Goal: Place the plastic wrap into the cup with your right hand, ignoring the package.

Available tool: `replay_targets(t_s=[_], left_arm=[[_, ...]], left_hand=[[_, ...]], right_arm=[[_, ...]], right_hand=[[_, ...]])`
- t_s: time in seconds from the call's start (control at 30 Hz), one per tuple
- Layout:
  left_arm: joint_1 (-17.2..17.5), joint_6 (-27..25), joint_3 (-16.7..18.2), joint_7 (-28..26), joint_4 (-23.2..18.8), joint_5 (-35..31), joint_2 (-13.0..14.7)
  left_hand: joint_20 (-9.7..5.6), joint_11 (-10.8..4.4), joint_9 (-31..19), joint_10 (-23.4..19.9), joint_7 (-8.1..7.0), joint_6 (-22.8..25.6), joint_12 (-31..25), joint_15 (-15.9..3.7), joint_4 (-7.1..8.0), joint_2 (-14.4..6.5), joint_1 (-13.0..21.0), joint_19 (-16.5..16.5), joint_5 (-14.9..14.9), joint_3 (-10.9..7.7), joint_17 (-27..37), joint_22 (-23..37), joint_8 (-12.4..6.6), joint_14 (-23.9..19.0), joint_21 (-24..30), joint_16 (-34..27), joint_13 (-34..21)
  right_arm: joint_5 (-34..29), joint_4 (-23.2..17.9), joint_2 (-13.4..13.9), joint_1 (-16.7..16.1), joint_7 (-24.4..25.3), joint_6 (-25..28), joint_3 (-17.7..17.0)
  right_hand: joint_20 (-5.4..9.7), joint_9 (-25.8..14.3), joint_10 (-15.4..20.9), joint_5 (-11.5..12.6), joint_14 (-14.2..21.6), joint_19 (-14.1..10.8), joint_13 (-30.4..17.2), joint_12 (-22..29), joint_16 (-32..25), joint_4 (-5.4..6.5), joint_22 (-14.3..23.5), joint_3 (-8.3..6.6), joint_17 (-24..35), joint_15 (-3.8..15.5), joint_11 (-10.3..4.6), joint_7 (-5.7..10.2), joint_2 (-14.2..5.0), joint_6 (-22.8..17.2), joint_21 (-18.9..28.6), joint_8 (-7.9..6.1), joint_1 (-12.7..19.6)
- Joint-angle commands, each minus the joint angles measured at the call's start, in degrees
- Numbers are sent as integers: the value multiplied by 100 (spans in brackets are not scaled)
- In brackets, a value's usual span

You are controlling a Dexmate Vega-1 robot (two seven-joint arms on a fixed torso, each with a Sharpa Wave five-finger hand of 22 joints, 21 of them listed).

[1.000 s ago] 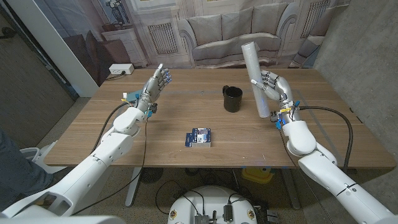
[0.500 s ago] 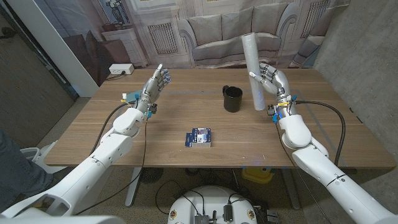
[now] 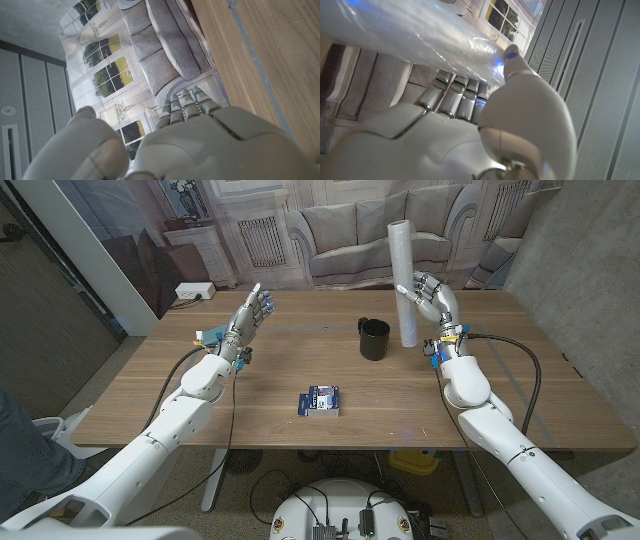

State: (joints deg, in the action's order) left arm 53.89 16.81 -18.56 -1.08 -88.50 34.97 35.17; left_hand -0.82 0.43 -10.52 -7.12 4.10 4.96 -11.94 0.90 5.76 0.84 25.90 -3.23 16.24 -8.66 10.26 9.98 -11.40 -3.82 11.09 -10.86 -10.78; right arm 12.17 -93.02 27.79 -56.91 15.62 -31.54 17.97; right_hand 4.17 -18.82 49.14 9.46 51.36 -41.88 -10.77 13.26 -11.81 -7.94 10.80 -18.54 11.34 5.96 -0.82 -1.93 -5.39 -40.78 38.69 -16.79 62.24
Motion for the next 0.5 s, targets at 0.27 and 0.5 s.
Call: replay_targets(t_s=[0.27,0.5], left_arm=[[41,-103,19,-67,-118,-48,77],[66,-131,38,-114,-178,-63,100]], left_hand=[[11,14,-25,-11,8,36,26,26,0,-19,23,-2,4,52,26,25,11,-38,27,5,-30],[11,0,-25,-7,6,34,27,21,1,-23,26,2,3,61,26,25,12,-32,26,7,-30]], right_arm=[[131,863,-374,716,-296,-415,296],[213,1160,-483,936,-436,-522,404]], right_hand=[[799,-114,689,48,105,35,-24,-4,-33,151,14,-202,20,724,-599,889,-352,-1426,68,24,328],[800,-105,662,45,77,61,-27,-21,-18,151,14,-195,17,716,-617,894,-350,-1428,75,50,316]])
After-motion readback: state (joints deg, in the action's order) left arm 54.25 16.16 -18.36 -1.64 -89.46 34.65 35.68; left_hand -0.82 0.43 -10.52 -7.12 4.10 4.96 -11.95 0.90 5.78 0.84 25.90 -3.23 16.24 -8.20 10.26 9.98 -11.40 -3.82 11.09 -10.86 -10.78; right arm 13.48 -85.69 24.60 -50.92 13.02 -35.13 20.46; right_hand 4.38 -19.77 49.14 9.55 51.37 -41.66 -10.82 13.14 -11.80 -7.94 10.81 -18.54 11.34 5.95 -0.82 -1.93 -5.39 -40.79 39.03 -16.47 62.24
